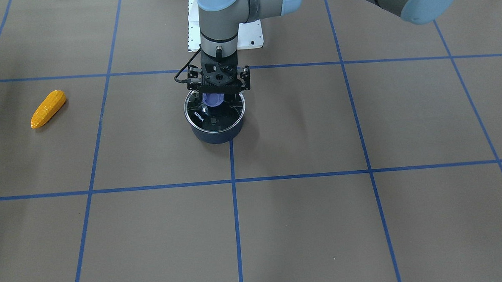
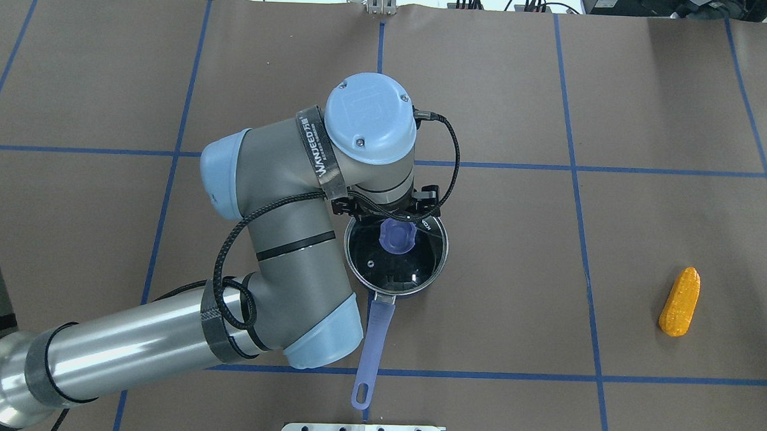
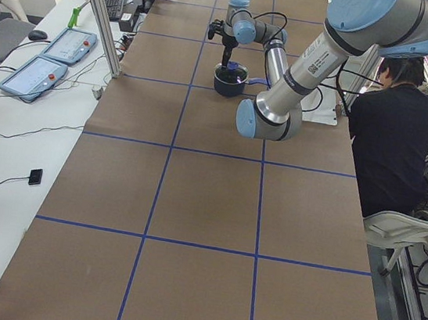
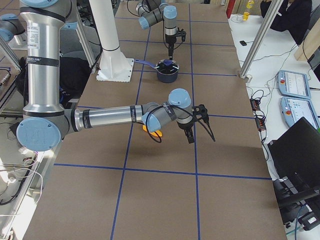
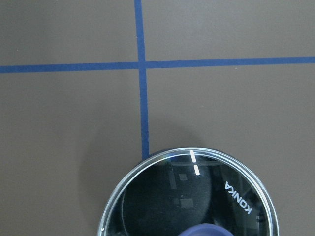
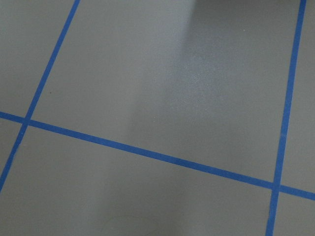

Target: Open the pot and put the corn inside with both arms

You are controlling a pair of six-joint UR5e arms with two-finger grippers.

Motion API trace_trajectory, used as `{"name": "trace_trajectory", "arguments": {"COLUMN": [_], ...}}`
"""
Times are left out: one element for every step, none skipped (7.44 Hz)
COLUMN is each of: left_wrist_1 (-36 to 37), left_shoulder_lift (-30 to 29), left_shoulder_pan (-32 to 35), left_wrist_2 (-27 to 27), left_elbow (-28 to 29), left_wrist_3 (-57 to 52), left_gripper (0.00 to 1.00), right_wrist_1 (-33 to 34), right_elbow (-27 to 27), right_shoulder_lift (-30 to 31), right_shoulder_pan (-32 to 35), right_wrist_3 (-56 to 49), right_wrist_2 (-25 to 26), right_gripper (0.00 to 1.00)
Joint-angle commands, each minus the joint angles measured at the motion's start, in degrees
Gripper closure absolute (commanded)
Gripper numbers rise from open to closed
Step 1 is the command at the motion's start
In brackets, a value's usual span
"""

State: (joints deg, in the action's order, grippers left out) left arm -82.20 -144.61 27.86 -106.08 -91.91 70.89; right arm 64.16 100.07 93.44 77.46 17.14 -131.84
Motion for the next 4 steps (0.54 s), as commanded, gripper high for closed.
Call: {"name": "trace_trajectory", "arguments": {"left_wrist_1": [-0.1, -0.2, -0.4, -0.7], "left_shoulder_lift": [-0.5, -0.4, -0.4, -0.5], "left_shoulder_pan": [-1.4, -2.1, -2.7, -2.7], "left_wrist_2": [1.0, 2.4, 3.4, 3.4], "left_elbow": [1.5, 1.6, 2.0, 2.3], "left_wrist_3": [1.6, 2.1, 2.8, 2.8], "left_gripper": [0.01, 0.02, 0.02, 0.05], "right_wrist_1": [0.0, 0.0, 0.0, 0.0], "right_elbow": [-0.1, -0.1, -0.1, -0.1], "right_shoulder_lift": [0.1, 0.1, 0.1, 0.1], "right_shoulder_pan": [0.0, 0.0, 0.0, 0.0], "right_wrist_3": [0.0, 0.0, 0.0, 0.0], "right_wrist_2": [0.0, 0.0, 0.0, 0.0], "right_gripper": [0.0, 0.0, 0.0, 0.0]}}
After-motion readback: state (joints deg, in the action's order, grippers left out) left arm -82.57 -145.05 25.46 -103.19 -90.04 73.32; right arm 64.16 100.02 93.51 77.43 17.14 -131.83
